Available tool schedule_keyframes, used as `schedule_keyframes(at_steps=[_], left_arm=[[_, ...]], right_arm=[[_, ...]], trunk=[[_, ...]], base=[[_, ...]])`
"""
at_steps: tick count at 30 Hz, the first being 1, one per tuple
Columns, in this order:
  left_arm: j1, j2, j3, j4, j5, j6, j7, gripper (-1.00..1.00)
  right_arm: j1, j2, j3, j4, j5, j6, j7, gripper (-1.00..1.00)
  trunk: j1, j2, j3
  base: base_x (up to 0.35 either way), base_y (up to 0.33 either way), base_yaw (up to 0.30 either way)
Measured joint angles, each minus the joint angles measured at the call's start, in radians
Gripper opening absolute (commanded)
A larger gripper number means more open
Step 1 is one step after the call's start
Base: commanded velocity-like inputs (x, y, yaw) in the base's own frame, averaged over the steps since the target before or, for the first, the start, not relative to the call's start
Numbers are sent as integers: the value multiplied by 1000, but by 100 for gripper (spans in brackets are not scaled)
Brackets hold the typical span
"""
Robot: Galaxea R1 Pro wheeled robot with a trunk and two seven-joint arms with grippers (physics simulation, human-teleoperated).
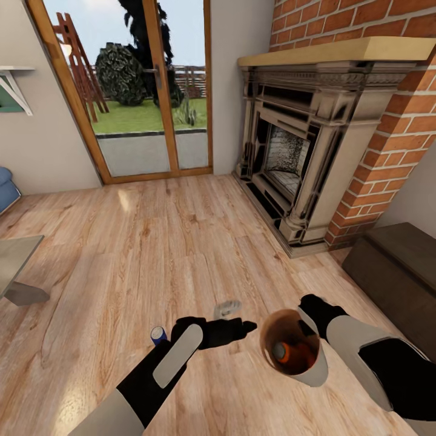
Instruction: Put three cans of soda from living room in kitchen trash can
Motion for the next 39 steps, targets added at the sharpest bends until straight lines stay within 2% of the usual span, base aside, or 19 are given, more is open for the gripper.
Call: schedule_keyframes(at_steps=[2,8,10,11,13,15,18,20,24,29,34,39], left_arm=[[0,0,0,-4,0,0,0,100],[0,0,4,-1,2,-1,3,100],[0,2,8,12,3,-1,11,100],[0,3,9,23,4,-1,16,100],[0,7,12,78,4,-1,34,100],[0,9,13,136,4,-2,46,100],[-2,16,14,196,3,-6,54,100],[-5,29,14,231,2,-7,56,100],[-9,48,15,262,4,-9,56,100],[-9,63,16,272,5,-10,54,100],[-9,79,16,270,5,-11,53,100],[-9,140,16,265,2,-6,50,100]], right_arm=[[5,-14,-20,0,-16,-12,2,-100],[9,-48,9,-10,11,-17,1,-100],[9,-54,-2,-15,7,-17,21,-100],[9,-57,-10,-16,2,-17,37,-100],[8,-74,-16,-17,2,-12,127,-100],[7,-86,-46,-20,-16,-10,173,-100],[6,-102,-34,-21,-3,-6,225,-100],[5,-108,-20,-21,14,-5,241,-100],[4,-111,-20,-25,12,-4,281,-100],[4,-113,-39,-56,-6,9,357,-100],[5,-114,-23,-93,17,48,386,-100],[8,-113,-28,-121,7,65,397,-100]], trunk=[[0,0,0],[0,0,0],[0,0,0],[0,0,0],[0,0,0],[0,0,0],[0,0,0],[0,0,0],[0,0,0],[0,0,0],[0,0,0],[0,0,0]], base=[[0,0,0],[0,0,0],[0,0,0],[0,0,0],[0,0,0],[0,0,0],[0,0,0],[0,0,0],[0,0,0],[0,0,0],[0,0,0],[0,0,0]])
